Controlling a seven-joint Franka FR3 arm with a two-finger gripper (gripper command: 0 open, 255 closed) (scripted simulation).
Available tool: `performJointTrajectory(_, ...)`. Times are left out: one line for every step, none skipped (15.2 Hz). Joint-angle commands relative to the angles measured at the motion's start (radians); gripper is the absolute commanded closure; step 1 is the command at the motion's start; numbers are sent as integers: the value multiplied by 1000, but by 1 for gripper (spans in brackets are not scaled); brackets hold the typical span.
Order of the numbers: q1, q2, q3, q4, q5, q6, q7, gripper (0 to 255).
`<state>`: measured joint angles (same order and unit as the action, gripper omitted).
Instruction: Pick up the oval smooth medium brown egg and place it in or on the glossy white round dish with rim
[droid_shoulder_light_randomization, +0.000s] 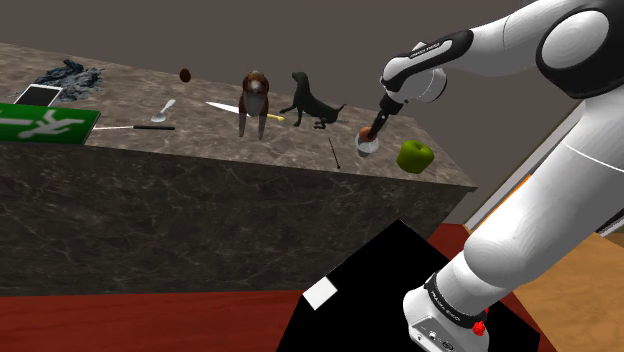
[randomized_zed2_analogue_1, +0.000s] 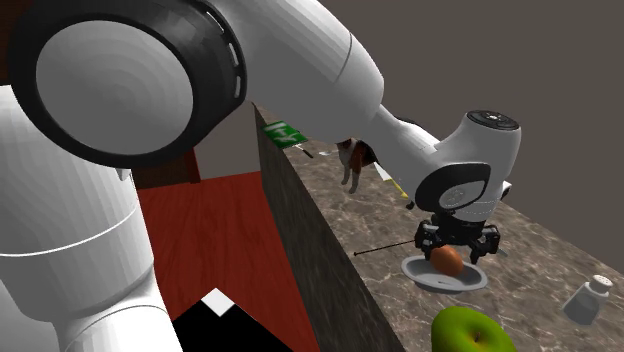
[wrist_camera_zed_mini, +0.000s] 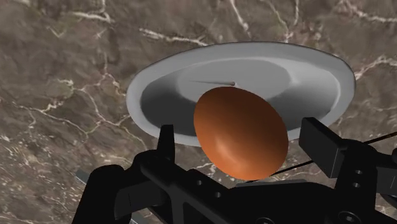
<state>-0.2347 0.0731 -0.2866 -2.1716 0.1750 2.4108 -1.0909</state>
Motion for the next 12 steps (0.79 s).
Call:
performJointTrajectory(0,-25,-3,6,-14,-29,10,0)
performJointTrajectory(0,-48,-5,13,-28,-58,19,0)
performJointTrajectory(-1,-71,-6,21,-40,-87,27,0)
performJointTrajectory(-1,-88,-7,29,-49,-111,34,0)
performJointTrajectory(-2,-88,-7,29,-49,-111,34,0)
performJointTrajectory(-2,-88,-7,29,-49,-111,34,0)
performJointTrajectory(-2,-88,-7,29,-49,-111,34,0)
performJointTrajectory(-2,-88,-7,29,-49,-111,34,0)
performJointTrajectory(-2,-88,-7,29,-49,-111,34,0)
performJointTrajectory(-2,-88,-7,29,-49,-111,34,0)
performJointTrajectory(-2,-88,-7,29,-49,-111,34,0)
performJointTrajectory(-2,-88,-7,29,-49,-111,34,0)
